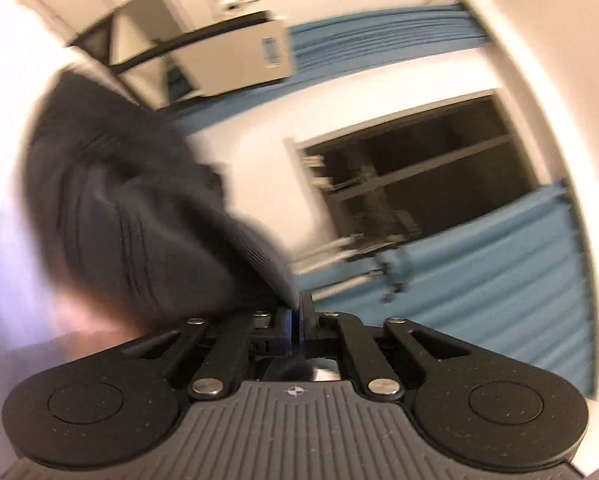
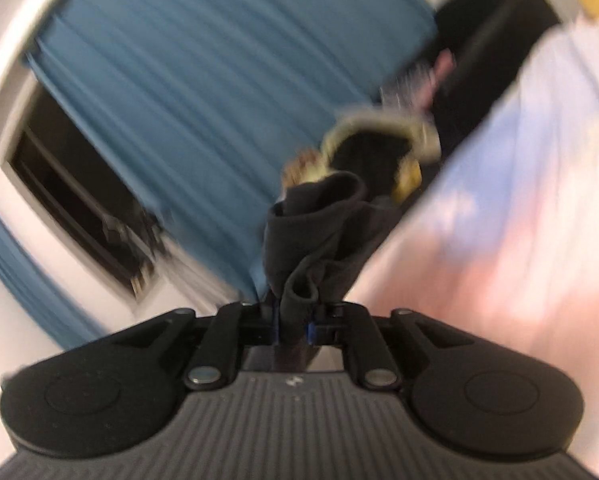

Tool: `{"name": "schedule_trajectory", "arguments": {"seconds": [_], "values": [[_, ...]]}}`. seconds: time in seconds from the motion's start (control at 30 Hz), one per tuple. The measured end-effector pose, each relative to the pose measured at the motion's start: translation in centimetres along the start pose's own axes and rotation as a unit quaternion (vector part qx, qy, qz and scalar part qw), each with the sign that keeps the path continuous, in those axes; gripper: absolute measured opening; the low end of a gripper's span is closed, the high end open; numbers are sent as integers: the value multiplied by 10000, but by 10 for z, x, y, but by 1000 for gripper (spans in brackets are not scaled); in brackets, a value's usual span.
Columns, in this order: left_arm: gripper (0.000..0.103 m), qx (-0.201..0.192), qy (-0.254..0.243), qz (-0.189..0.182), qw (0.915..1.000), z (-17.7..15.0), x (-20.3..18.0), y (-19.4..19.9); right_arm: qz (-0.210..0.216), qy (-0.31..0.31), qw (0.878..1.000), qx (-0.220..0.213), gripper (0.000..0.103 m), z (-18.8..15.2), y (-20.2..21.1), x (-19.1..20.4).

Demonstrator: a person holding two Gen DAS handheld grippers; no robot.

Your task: Fold clothes

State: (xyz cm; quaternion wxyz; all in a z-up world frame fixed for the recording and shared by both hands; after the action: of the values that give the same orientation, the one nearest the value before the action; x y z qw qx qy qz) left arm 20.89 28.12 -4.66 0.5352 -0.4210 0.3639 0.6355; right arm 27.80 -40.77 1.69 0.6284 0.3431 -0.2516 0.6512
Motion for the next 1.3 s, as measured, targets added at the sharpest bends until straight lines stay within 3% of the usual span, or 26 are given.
{"name": "schedule_trajectory", "arguments": {"seconds": [0.1, 0.17, 0.23, 0.3, 0.4, 0.43, 0.47, 0.5, 0.57, 0.63, 0.8, 0.97, 1.03, 1.17, 1.3], "values": [[4, 322, -137, 111, 9993, -8, -8, -3, -106, -27, 9963, -847, 13, 41, 20, -8], [4, 451, -212, 240, 9985, -18, -5, -15, -498, 11, 9938, -993, 15, 49, 17, -29], [4, 662, -212, 555, 9960, -27, 3, -28, -1038, 119, 9924, -653, 17, 37, 1, -59], [11, 718, -193, 857, 9935, -30, 16, -26, -1678, -407, 9849, -87, 21, 15, -15, -103], [34, 823, 48, 1124, 9902, -31, 33, -16, -2156, -1344, 9664, 404, 22, -9, -24, -156], [49, 836, 175, 1169, 9895, -30, 36, -12, -2148, -1604, 9626, 399, 22, -13, -22, -166], [58, 827, 328, 1192, 9889, -29, 37, -7, -2085, -1820, 9602, 371, 25, -13, -19, -171], [60, 800, 493, 1185, 9885, -24, 39, -1, -2064, -1871, 9597, 369, 27, -12, -17, -170], [68, 680, 892, 1116, 9874, -19, 42, 19, -2109, -1717, 9614, 409, 43, -9, -13, -160], [74, 474, 1176, 1095, 9859, -14, 43, 37, -2096, -1478, 9655, 456, 48, -8, -7, -149], [74, 24, 909, 1720, 9809, 8, 49, 52, -2094, -1492, 9642, 651, 51, -25, -3, -132], [74, 103, 408, 2260, 9732, 21, 61, 24, -2434, -1098, 9599, 860, 51, -41, -4, -139], [74, 290, 335, 2325, 9716, 21, 69, 13, -2376, -1200, 9600, 864, 48, -46, -4, -149], [74, 561, -68, 2444, 9680, 20, 65, 8, -2180, -1205, 9665, 615, 11, -45, -3, -147], [74, 415, 160, 2630, 9638, 16, 59, 31, -1713, -512, 9839, 37, 6, -34, 6, -99]]}}
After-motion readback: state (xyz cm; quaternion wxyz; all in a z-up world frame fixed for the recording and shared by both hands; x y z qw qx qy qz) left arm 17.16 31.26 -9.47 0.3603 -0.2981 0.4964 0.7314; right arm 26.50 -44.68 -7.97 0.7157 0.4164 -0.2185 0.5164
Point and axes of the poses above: each gripper's, at about its wrist camera, not at the fingertips, and y roughly against the way its jaws point, x to its left, z to its top, the point moved 4 cm from there along -y, roughly the way its jaws point, and after that the axes turned 3 degrees about -x, right-handed, at the moved point
